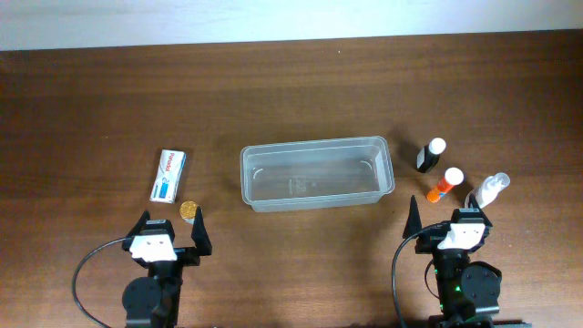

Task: Pack container

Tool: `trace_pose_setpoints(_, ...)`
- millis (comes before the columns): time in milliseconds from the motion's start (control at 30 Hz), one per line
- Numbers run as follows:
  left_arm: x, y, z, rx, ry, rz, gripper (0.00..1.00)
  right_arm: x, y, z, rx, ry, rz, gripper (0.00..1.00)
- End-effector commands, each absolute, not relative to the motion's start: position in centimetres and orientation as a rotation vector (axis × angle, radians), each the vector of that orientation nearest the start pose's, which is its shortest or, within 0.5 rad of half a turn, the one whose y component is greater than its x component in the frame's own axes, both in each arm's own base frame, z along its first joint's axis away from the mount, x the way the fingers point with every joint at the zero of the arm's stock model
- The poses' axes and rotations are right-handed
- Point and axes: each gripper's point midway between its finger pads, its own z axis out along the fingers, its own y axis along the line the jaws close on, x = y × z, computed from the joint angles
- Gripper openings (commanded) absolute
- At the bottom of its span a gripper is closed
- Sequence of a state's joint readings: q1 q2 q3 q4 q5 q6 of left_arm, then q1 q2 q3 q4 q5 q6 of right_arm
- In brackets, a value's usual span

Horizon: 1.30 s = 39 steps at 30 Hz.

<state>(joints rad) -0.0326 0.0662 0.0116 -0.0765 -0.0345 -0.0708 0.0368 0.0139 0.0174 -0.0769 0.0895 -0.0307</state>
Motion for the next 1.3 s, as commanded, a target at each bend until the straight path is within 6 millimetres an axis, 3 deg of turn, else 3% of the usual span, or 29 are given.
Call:
trace_pose_setpoints(0,24.8,-0.1,14.4,-0.054,1.702,-0.03,1.0,24.6,-0.8,15.8,0.016,1.644,-0.076,0.98)
trace_pose_setpoints(167,24.7,1.9,14.8,-0.129,1.685,0.073,1.0,24.6,-0.8,15.8,0.016,1.644,-0.076,0.98)
trace_pose_setpoints(733,24.7,1.7,14.8,-0.123,1.686,0.063,1.0,24.6,-0.5,15.8,0.017,1.645,-0.05,0.98)
trace_pose_setpoints(867,24.7,1.5,15.2,-0.158,1.68,0.014,1.0,24.6,-0.5,15.6,0.095,1.653,0.018,0.99)
trace_pose_setpoints(1100,24.4,1.5,20.0,-0.156,1.675,0.012,1.0,24.5,-1.0,17.8,0.117,1.698,-0.009,0.98)
trace_pose_setpoints(1267,26.2,1.5,23.0,-0.157,1.79,0.028,1.0,25.6,-1.0,20.2,0.124,1.885,-0.018,0.98)
